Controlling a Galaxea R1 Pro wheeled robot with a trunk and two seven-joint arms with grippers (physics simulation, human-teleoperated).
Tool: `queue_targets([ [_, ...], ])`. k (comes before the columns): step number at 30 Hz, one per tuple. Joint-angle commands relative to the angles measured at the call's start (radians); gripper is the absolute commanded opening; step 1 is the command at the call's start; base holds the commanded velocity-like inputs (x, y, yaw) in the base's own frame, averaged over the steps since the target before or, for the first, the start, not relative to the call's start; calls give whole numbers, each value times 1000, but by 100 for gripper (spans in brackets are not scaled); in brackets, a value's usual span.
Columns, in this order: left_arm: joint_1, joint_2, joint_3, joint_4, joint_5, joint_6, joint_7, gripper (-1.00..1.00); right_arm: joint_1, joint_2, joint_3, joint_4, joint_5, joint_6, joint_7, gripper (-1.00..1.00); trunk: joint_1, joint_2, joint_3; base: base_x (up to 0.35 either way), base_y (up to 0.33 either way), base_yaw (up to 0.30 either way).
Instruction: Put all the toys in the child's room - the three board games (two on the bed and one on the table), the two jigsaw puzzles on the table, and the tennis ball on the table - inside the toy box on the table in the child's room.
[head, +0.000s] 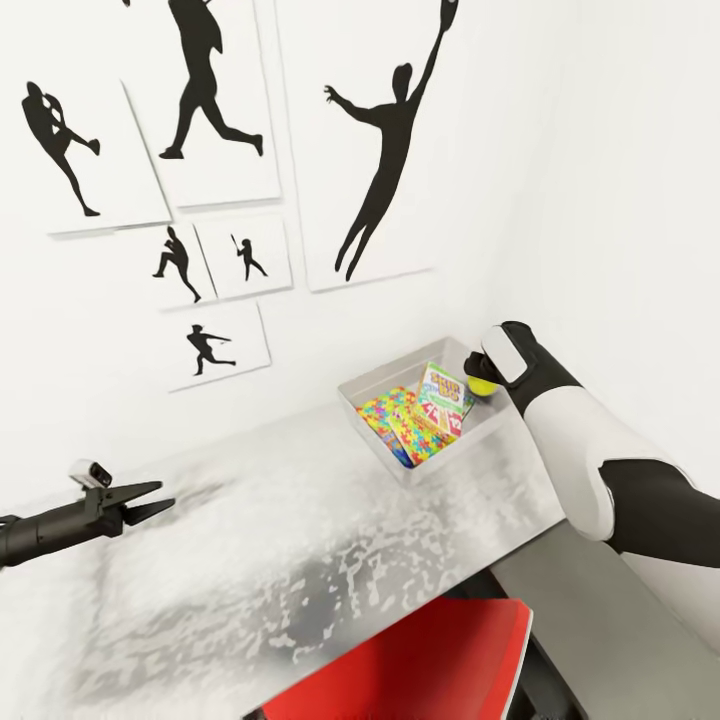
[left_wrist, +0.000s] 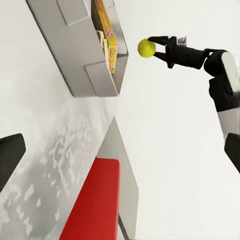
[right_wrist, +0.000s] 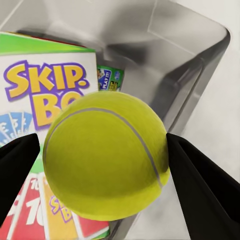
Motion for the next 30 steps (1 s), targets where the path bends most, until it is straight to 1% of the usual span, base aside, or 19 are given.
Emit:
queue_targets([
  [1,-1,0,-1,-5,1,11,-20,100,-1,0,4,-1,-9,2,-8,-100,1,-2,-4,0,0,0],
  [4,-1,0,-1,-11,0,11,-71,100,0,-4,5,-1,-10,1,-7,-100,1,-2,-9,0,0,0],
  [7,-10,2,6,-17,2,20,-93,100,1,-6,5,0,-10,0,-6,-100,1,-2,-13,0,0,0],
  [9,-14,4,7,-43,4,37,-102,100,1,-6,5,-1,-10,-1,-6,-100,1,-2,-17,0,0,0],
  [10,-17,5,7,-88,5,56,-105,100,1,-5,5,-1,-10,-1,-6,-100,1,-2,-18,0,0,0],
  [13,-21,5,6,-188,10,71,-105,100,1,-4,5,0,-10,-1,-6,-100,1,-2,-23,0,0,0],
  [16,-22,5,6,-254,12,71,-105,100,1,-4,4,0,-10,-1,-5,-100,1,-2,-28,0,0,0],
  [19,-22,5,6,-274,12,71,-105,100,1,-6,4,-1,-10,-1,-4,-100,1,-2,-33,0,0,0],
  [25,-22,5,8,-280,13,71,-105,100,1,-7,4,-1,-9,-1,-3,-100,1,-2,-43,0,0,0],
  [30,-22,6,8,-280,11,71,-105,100,1,-8,3,-2,-10,-1,-1,-100,1,-2,-44,0,0,0],
])
